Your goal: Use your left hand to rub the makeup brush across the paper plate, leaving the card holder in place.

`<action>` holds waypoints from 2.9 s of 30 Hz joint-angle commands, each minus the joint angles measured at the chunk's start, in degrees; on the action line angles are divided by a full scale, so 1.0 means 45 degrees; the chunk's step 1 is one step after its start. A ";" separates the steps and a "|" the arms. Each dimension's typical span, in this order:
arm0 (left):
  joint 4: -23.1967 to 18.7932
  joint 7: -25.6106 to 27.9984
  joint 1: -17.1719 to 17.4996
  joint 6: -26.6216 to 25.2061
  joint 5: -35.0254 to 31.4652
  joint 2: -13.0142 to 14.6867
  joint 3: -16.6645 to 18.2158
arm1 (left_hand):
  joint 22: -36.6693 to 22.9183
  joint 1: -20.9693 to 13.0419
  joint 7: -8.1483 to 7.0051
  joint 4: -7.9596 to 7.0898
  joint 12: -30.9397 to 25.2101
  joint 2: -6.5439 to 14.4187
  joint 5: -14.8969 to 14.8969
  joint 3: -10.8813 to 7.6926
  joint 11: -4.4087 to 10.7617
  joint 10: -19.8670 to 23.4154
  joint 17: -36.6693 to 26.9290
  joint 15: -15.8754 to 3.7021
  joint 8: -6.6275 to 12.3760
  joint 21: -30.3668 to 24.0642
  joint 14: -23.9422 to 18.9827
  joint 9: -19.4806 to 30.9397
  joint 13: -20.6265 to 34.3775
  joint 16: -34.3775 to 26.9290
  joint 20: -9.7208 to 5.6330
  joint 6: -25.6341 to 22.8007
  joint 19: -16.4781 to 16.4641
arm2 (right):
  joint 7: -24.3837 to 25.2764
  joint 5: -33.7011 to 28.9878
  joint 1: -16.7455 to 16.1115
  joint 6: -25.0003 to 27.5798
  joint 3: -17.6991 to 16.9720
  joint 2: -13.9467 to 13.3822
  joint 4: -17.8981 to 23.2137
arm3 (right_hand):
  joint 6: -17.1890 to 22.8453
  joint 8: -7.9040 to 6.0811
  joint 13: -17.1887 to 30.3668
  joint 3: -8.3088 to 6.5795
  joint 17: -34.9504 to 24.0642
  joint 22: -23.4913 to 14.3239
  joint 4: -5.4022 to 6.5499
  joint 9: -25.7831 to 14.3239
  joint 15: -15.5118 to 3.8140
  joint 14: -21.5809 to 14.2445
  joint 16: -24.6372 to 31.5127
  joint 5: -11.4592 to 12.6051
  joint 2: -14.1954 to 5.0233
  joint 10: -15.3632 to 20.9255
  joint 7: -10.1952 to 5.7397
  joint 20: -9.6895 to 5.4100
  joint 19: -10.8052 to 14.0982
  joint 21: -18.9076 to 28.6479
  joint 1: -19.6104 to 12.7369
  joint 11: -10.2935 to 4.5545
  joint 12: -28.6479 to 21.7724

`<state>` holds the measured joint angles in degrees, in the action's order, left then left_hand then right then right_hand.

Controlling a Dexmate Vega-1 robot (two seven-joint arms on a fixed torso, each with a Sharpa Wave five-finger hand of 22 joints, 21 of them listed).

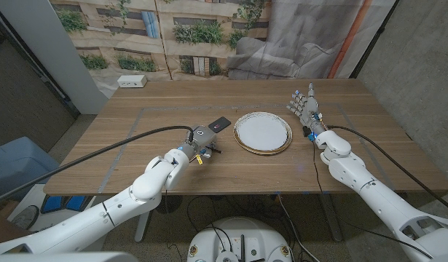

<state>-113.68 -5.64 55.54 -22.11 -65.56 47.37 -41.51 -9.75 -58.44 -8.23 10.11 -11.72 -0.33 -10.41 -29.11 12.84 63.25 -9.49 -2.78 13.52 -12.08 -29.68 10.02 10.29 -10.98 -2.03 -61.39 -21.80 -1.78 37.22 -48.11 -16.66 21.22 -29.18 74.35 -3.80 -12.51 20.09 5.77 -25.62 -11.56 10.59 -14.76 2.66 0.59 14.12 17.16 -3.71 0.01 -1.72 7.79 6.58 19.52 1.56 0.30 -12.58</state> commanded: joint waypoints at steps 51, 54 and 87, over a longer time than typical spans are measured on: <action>-0.1286 0.2079 0.0839 0.0627 0.1399 0.1123 0.1428 | -0.0038 -0.1340 0.0298 0.0081 -0.0308 0.0185 0.0127 0.0863 0.0014 0.1898 -0.0122 -0.2227 -0.0091 0.0106 -0.1672 0.0131 0.0157 -0.0166 -0.0191 -0.1531 -0.0313 | 0.0004 0.0002 -0.0004 -0.0004 -0.0005 -0.0008 0.0015 | -0.0103 -0.0063 0.0010 0.0006 -0.0042 -0.0073 0.0058 -0.0032 0.0116 0.0010 0.0046 0.0080 -0.1265 -0.0110 0.0004 0.0089 0.0015 0.0075 -0.0070 0.0013 -0.0085; -0.1435 0.2128 0.0920 0.0604 0.1551 0.1101 0.1578 | -0.0038 -0.1365 0.0269 0.0071 -0.0305 0.0178 0.0124 0.0892 0.0015 0.1925 -0.0122 -0.2226 -0.0102 0.0109 -0.1698 0.0135 0.0159 -0.0162 -0.0187 -0.1536 -0.0312 | 0.0010 0.0001 -0.0005 0.0002 -0.0005 -0.0009 0.0025 | -0.0104 -0.0063 0.0009 0.0005 -0.0042 -0.0073 0.0058 -0.0032 0.0106 0.0012 0.0045 0.0080 -0.1266 -0.0094 0.0010 0.0089 0.0014 0.0074 -0.0070 0.0023 -0.0091; -0.1959 0.3542 0.0955 0.0480 0.3965 -0.0838 0.1943 | -0.0053 -0.1491 0.0334 -0.0059 -0.0184 0.0255 0.0092 0.1221 0.0023 0.1952 -0.0123 -0.2171 -0.0244 0.0063 -0.2089 0.0176 0.0173 -0.0167 -0.0058 -0.1476 -0.0517 | 0.0012 0.0006 -0.0013 0.0007 -0.0008 -0.0016 0.0038 | -0.0097 -0.0066 0.0007 0.0008 -0.0042 -0.0073 0.0058 -0.0033 0.0121 0.0009 0.0046 0.0079 -0.1265 -0.0111 0.0007 0.0087 0.0014 0.0074 -0.0070 0.0007 -0.0083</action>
<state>-123.05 7.10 60.34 -20.34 -51.29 47.18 -32.27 -9.74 -64.56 -6.85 9.98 -12.74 0.49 -9.73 -23.97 12.09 70.51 -9.73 -3.57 12.63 -11.83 -38.42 10.54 10.81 -11.26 -2.34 -67.66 -23.54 -1.74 37.23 -48.15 -16.64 21.20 -29.23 74.49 -3.80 -12.51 19.93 5.77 -25.62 -11.56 10.59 -14.75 2.66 0.58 14.12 17.16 -3.71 0.01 -1.72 7.79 6.58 19.52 1.56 0.30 -12.58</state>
